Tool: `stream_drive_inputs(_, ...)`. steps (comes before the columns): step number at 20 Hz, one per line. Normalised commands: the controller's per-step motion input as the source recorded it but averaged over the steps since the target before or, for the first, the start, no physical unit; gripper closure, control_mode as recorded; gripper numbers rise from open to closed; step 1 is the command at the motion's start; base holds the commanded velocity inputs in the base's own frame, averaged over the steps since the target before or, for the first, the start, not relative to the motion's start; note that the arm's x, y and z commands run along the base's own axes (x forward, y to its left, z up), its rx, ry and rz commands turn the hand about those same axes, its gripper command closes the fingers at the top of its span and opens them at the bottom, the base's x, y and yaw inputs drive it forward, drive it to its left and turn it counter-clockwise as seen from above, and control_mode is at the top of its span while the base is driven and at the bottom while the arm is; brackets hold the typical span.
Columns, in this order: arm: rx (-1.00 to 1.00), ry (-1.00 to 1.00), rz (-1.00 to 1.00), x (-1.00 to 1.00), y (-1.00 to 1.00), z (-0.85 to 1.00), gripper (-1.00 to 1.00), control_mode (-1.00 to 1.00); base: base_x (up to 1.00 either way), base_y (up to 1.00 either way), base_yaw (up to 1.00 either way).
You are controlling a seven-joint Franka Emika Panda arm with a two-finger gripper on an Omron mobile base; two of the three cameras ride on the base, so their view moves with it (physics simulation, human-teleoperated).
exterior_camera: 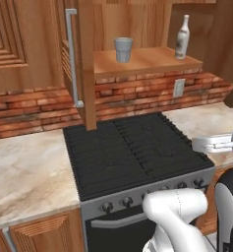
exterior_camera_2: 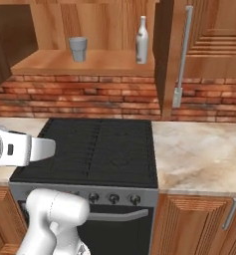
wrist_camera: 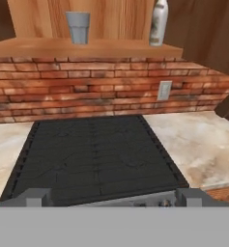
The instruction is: There is a bowl on the dining counter. Grab a lemon wedge from the fridge and place it in the bowl. Then get the liquor bottle and glass cup from the cabinet and place them next to the bowl.
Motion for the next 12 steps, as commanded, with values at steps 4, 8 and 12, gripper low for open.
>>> stream_drive_inputs(4, 0.00, 0.00, 0.00, 0.00, 0.00, 0.00, -1.00, 1.00, 0.62, 0.00, 0.06)
stream_drive_inputs(8, 0.00, 0.00, 0.00, 0.00, 0.00, 0.00, -1.00, 1.00, 0.69, 0.00, 0.13)
stream_drive_inputs(12, 0.00, 0.00, 0.00, 0.00, 0.00, 0.00, -1.00, 1.00, 0.77, -0.05, 0.10)
